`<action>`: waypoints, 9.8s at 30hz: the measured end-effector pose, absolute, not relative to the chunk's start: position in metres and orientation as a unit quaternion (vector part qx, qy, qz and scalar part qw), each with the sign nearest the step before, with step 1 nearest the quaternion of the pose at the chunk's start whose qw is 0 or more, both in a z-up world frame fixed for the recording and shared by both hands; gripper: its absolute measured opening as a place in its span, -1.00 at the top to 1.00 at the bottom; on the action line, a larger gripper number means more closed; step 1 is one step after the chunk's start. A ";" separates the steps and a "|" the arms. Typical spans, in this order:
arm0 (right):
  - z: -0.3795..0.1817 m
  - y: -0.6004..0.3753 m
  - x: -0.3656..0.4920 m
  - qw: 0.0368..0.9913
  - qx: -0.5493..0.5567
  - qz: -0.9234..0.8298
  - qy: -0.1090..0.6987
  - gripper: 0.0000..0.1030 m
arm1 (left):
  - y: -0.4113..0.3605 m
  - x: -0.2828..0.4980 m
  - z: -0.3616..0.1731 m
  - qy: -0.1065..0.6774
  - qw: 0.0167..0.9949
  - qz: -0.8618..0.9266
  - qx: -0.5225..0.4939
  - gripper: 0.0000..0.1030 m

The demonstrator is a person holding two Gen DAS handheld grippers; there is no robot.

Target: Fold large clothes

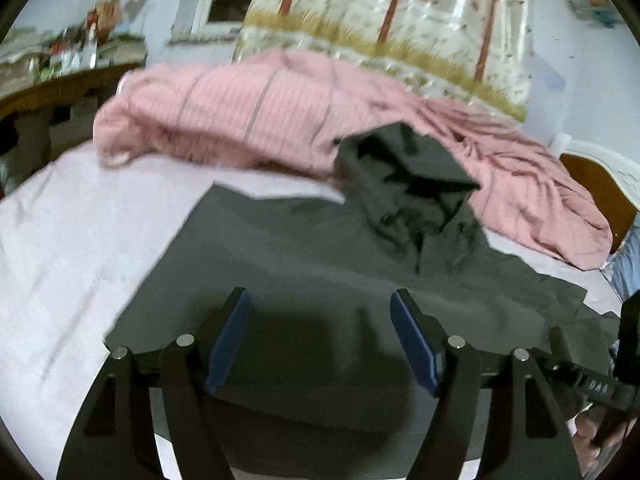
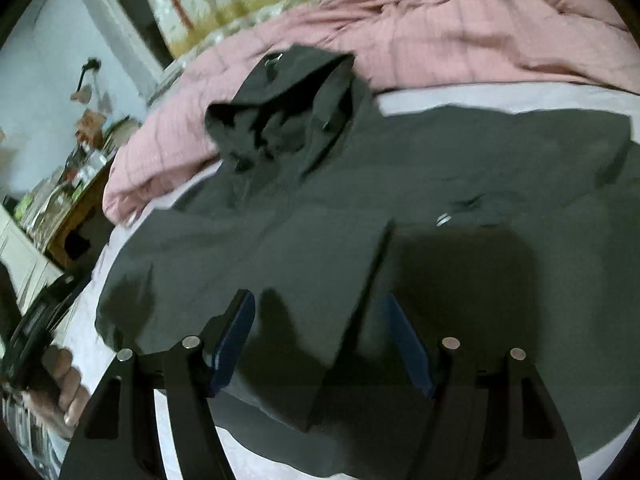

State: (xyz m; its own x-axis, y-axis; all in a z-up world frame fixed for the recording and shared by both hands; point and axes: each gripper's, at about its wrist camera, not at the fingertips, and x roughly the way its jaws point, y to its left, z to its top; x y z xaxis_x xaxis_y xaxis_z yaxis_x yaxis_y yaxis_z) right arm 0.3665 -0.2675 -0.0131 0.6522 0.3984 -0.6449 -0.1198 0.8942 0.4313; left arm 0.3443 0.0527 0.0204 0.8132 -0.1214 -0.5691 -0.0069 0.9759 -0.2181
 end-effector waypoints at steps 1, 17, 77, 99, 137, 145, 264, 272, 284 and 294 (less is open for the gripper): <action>-0.018 -0.259 0.368 0.897 0.163 0.145 0.385 0.24 | 0.053 0.347 0.016 0.310 0.945 -0.027 -0.106 -0.37; -0.019 -0.280 0.365 0.913 0.120 0.046 0.387 0.73 | 0.051 0.357 -0.004 0.334 0.941 0.030 -0.049 -0.37; 0.119 -0.567 0.217 0.901 0.300 -0.176 0.259 -0.23 | -0.147 0.328 0.022 0.301 0.943 -0.142 0.007 -0.58; -0.073 -0.822 0.192 0.700 0.672 -0.132 0.203 -0.28 | -0.143 0.334 0.015 0.303 0.943 -0.136 -0.007 -0.59; 0.242 -0.355 0.377 0.962 0.154 -0.037 0.221 0.88 | -0.014 0.337 0.089 0.281 0.950 -0.049 -0.129 -0.60; 0.239 -0.289 0.402 0.966 0.130 0.011 0.222 0.88 | 0.010 0.343 0.086 0.286 0.944 -0.033 -0.160 -0.59; 0.068 -0.291 0.651 0.914 0.180 0.024 0.364 -0.38 | 0.060 0.517 0.030 0.330 0.932 0.009 -0.151 -0.37; 0.039 -0.267 0.683 0.910 0.154 0.008 0.386 0.87 | 0.045 0.516 0.033 0.323 0.938 0.005 -0.129 -0.37; 0.011 -0.271 0.588 0.897 0.005 0.008 0.442 0.92 | 0.044 0.513 0.040 0.316 0.941 0.016 -0.122 -0.37; 0.086 -0.257 0.592 0.945 -0.007 0.004 0.326 -0.54 | 0.030 0.518 0.032 0.336 0.938 -0.002 -0.087 -0.40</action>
